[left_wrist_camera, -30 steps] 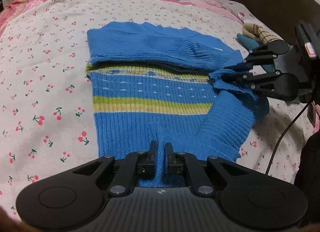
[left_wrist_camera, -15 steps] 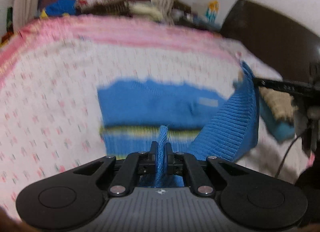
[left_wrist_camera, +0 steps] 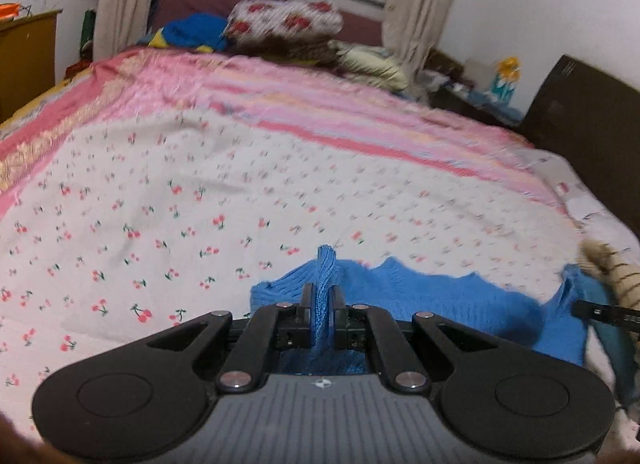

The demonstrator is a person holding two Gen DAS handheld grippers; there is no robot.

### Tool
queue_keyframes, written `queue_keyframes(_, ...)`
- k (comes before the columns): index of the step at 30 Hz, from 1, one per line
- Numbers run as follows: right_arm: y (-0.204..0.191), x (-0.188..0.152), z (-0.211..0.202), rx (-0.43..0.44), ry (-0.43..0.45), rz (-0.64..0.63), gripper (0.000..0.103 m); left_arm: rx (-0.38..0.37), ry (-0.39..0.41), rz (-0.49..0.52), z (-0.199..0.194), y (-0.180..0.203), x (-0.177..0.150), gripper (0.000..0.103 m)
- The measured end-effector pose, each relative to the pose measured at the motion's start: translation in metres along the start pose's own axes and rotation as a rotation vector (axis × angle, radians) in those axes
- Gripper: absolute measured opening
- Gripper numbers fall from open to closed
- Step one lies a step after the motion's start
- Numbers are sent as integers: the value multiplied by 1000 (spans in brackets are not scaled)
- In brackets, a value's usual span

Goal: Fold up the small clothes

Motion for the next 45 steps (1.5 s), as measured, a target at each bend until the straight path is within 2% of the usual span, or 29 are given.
queue_keyframes(9,11,-4,8,-11,-12,39,3,75,43,-31,7,-15,16,12)
queue_keyframes(12,14,-15,14,-31,-42,47,3,66,45,-28,12,-11,18,12)
queue_keyframes(18,13,-2,-10,-8,33,57,3,44,99,-66,10,-11,31,12)
queue_keyframes(21,14,-8,-1,-22,12,45,4,81,76,-59,23,-15,28,12)
queue_keyframes(24,18,-28,24,-77,-81,12,5,144,23,-31,39,-21,13,13)
queue_keyframes(26,16,-34,28,-104,-82,-28,8,158,13,-41,40,-24,8,14)
queue_keyframes(29,8,-28,21,-122,-53,-81,13,175,24,-49,34,-27,9,17)
queue_keyframes(32,11,-25,14,-131,-41,-72,14,198,44,-44,22,-31,15,23)
queue_keyframes(34,12,-25,8,-142,-34,-70,15,215,62,-40,12,-34,19,31)
queue_keyframes(37,11,-19,-4,-153,2,-80,16,245,83,-21,-3,-36,19,32)
queue_keyframes(41,-6,-18,-18,-96,20,-97,16,198,63,19,-15,-23,5,32)
queue_keyframes(45,-34,-30,-25,-32,-2,-153,16,150,26,87,-19,5,-19,32)
Point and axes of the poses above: each gripper's, at about its wrist camera, not at the fingertips, and z roughly the way its jaws point, y to its right, x to its top, the point moved 8 cm from there along z, roughly the way its jaws point, and after that the axes turned 1 degree about -y, right-handed, at the moved point
